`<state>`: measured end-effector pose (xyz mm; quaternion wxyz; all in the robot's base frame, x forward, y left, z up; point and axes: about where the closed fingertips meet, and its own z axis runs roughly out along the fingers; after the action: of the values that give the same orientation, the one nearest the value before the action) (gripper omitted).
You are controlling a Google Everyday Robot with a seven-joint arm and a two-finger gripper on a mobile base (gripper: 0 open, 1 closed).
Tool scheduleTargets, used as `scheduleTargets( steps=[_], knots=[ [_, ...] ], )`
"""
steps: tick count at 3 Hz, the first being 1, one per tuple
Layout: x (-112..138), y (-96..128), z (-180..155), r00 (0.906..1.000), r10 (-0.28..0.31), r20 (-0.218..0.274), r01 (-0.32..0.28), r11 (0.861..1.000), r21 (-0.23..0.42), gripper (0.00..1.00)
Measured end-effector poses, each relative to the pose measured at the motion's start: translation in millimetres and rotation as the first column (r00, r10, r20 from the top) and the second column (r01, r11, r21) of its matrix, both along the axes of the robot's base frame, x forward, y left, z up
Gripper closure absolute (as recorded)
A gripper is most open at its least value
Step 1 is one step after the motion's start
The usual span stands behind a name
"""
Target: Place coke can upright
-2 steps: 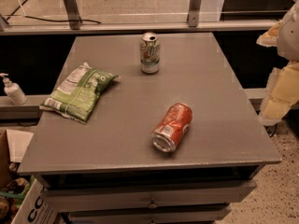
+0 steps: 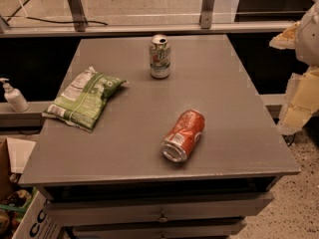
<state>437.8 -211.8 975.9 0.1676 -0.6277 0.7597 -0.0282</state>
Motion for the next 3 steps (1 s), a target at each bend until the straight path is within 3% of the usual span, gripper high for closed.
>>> scheduleTargets(
  steps=[1, 2, 3],
  knots=[
    [-4.7, 15.2, -6.8, 0.9874, 0.158, 0.008, -0.158, 0.987, -0.001, 0.0],
    [-7.2, 27.5, -19.3, 0.954, 0.3, 0.004, -0.299, 0.954, -0.028, 0.0],
    [-6.4, 39.3, -34.4, 0.9028, 0.43, -0.01, -0.429, 0.9, -0.071, 0.0]
  ],
)
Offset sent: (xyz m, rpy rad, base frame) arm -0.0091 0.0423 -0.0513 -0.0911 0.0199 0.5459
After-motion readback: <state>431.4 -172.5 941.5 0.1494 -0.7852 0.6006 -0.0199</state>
